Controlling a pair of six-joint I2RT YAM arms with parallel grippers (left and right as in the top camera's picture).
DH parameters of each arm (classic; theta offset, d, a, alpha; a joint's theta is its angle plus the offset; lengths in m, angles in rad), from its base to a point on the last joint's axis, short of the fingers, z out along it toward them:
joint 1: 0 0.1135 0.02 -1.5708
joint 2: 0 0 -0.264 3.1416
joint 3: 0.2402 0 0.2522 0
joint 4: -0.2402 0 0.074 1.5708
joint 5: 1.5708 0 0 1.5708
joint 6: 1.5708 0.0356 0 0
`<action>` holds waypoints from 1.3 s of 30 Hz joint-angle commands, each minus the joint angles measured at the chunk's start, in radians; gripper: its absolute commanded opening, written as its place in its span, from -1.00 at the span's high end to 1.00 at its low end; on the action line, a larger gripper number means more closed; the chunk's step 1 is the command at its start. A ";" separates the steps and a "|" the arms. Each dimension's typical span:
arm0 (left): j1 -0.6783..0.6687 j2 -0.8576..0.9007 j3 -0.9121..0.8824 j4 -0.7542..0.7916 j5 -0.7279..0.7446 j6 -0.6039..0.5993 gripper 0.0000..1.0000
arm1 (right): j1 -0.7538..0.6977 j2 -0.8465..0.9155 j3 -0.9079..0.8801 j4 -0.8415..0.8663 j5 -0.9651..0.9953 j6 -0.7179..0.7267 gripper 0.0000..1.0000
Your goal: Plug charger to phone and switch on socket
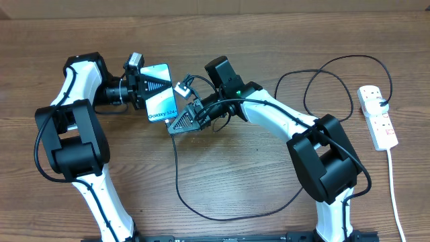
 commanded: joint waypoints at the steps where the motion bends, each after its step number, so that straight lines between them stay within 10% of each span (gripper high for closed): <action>1: -0.017 -0.035 0.013 -0.005 0.055 -0.006 0.92 | 0.001 -0.040 0.013 0.007 0.010 0.006 0.92; 39: -0.038 -0.035 0.013 0.019 0.096 0.109 0.92 | 0.001 -0.040 0.013 0.007 -0.027 0.060 0.92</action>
